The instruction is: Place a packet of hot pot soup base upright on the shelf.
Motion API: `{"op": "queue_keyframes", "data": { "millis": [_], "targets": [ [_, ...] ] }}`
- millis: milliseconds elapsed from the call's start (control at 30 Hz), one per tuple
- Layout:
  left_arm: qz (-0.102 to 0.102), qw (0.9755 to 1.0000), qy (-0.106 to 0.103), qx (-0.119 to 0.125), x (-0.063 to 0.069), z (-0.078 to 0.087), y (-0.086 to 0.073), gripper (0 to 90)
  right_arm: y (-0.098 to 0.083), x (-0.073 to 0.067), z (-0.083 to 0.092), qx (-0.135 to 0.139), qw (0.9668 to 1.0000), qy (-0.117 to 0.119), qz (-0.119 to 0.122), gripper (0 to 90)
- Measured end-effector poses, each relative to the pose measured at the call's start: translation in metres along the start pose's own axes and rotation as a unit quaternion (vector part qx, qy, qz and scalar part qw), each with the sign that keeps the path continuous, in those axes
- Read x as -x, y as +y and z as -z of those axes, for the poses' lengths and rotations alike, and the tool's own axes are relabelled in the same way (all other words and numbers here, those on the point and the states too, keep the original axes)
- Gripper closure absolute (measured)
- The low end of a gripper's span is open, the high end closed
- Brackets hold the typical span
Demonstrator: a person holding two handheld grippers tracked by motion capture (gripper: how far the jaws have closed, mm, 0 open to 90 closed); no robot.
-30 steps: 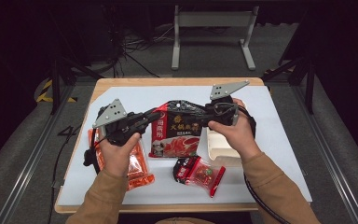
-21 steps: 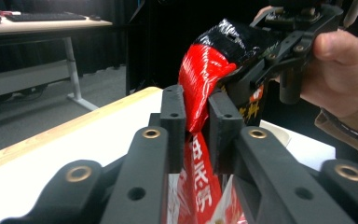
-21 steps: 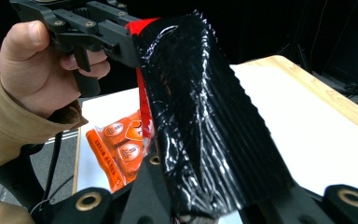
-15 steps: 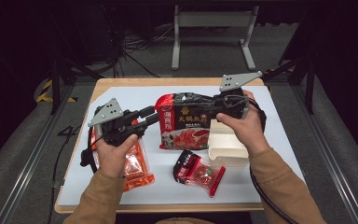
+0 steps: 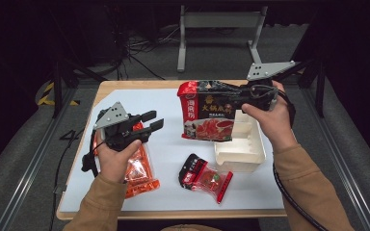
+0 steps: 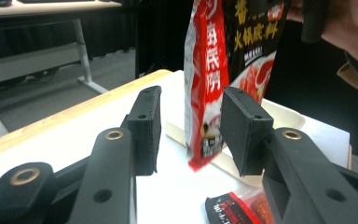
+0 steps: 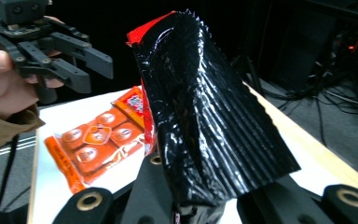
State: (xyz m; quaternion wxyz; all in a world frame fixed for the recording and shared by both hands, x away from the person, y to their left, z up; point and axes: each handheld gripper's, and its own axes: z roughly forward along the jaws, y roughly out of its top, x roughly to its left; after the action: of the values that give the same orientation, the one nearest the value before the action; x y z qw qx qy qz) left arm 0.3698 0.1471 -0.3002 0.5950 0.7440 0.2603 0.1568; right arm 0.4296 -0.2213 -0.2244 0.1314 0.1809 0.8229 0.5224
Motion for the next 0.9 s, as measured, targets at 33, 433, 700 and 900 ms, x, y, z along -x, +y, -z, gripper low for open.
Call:
{"op": "queue_keyframes", "data": {
  "millis": [33,433,700,900],
  "targets": [
    [-0.001,1.0000,0.002,-0.001,0.000,0.000,0.000,57.9,0.000,0.002,0.002,0.000,1.0000,-0.003,0.001,80.0],
    [0.005,0.9998,0.011,-0.014,-0.005,0.003,-0.005,54.1,-0.001,0.029,0.021,0.002,0.9991,-0.043,0.003,79.8],
    [0.010,0.9996,0.017,-0.019,-0.009,0.007,-0.008,53.0,-0.002,0.044,0.033,0.004,0.9976,-0.069,-0.003,79.7],
    [0.011,0.9995,0.021,-0.019,-0.011,0.009,-0.009,52.3,-0.006,0.055,0.038,0.010,0.9966,-0.081,-0.011,79.7]
  ]
}}
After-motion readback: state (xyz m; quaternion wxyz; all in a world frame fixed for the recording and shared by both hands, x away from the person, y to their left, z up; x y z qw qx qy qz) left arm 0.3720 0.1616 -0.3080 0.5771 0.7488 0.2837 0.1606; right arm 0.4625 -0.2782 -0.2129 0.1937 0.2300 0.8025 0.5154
